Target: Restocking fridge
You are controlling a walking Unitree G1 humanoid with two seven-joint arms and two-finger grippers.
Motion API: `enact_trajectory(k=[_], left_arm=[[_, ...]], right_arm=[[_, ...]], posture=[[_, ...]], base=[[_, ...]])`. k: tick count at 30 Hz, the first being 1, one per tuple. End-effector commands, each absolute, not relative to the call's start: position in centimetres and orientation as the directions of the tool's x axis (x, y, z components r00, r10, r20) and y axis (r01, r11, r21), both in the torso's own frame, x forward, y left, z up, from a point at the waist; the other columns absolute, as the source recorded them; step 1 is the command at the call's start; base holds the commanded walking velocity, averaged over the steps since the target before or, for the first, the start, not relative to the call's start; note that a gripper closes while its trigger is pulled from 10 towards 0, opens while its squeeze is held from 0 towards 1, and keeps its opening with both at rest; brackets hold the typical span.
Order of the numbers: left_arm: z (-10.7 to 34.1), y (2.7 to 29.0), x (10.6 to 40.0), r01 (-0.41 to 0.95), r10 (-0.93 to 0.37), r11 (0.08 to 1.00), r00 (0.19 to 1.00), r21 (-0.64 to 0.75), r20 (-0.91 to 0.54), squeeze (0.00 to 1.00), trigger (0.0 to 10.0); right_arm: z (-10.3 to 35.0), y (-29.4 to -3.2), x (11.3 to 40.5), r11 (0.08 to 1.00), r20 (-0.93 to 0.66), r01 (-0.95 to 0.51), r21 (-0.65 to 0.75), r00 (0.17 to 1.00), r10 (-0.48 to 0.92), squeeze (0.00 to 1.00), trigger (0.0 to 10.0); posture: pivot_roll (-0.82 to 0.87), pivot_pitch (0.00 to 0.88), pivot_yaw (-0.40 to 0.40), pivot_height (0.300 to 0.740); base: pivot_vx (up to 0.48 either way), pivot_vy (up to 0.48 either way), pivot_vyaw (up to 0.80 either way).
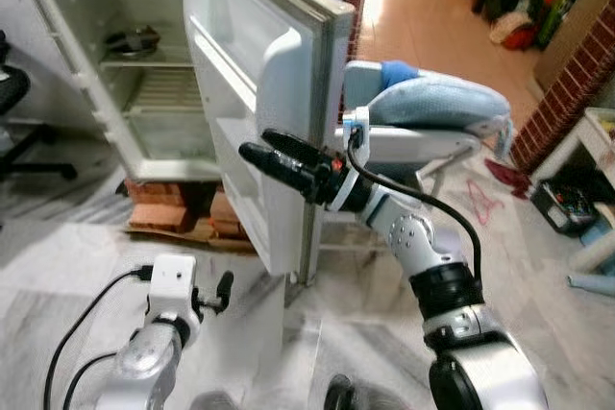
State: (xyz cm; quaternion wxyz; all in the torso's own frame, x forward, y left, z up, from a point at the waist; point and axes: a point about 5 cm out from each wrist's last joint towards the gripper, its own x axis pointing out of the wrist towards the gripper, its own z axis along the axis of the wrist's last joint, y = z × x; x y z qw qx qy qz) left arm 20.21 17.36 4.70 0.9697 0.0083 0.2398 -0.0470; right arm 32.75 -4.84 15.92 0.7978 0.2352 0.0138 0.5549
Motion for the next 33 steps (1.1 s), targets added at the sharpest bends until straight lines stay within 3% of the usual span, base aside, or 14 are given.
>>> enact_trajectory(k=[1, 3, 7, 14, 18, 27, 33], left_arm=[[4.3, 17.1, 19.7, 0.098, -0.099, 0.995, 0.866, -0.027, -0.490, 0.00, 10.0], [4.3, 17.2, 19.6, 0.097, -0.099, 0.995, 0.864, -0.030, -0.494, 0.00, 10.0], [4.3, 17.2, 19.5, 0.098, -0.100, 0.995, 0.861, -0.030, -0.498, 0.00, 10.0], [4.4, 17.2, 19.4, 0.097, -0.099, 0.995, 0.860, -0.030, -0.501, 0.00, 10.0], [4.4, 17.1, 19.4, 0.099, -0.101, 0.995, 0.859, -0.031, -0.503, 0.00, 10.0], [5.3, 18.2, 20.7, 0.040, -0.037, 0.999, 0.903, -0.001, -0.427, 0.00, 10.0], [5.3, 18.6, 21.1, 0.016, 0.000, 0.999, 0.911, 0.036, -0.412, 0.00, 10.0]], right_arm=[[14.7, -5.5, 33.7, 0.421, 0.138, -0.853, 0.308, 0.478, 0.868, 0.00, 10.0], [12.9, -7.0, 33.9, 0.529, -0.017, -0.824, 0.202, 0.537, 0.843, 0.00, 10.0], [11.5, -9.1, 34.6, 0.655, -0.193, -0.753, 0.062, 0.635, 0.748, 0.00, 10.0], [12.2, -10.7, 36.6, 0.788, -0.193, -0.613, -0.050, 0.780, 0.595, 0.00, 10.0], [13.3, -10.0, 37.1, 0.805, -0.124, -0.592, -0.040, 0.803, 0.584, 0.00, 10.0], [15.8, -5.8, 37.2, 0.716, 0.029, -0.696, 0.058, 0.718, 0.695, 0.00, 10.0], [16.8, -4.6, 37.7, 0.748, 0.057, -0.661, 0.067, 0.751, 0.658, 0.00, 10.0]], posture=[[0.19, 0.078, -0.038, 0.740], [0.20, 0.083, -0.038, 0.740], [0.20, 0.087, -0.039, 0.740], [0.20, 0.090, -0.041, 0.740], [0.20, 0.089, -0.042, 0.740], [0.21, 0.080, -0.052, 0.740], [0.21, 0.073, -0.062, 0.740]], base=[[0.000, 0.000, 0.00], [0.000, 0.000, 0.00], [0.000, 0.000, 0.00], [0.000, 0.000, 0.00], [0.000, 0.000, 0.00], [0.000, 0.000, 0.00], [0.000, 0.000, 0.00]])
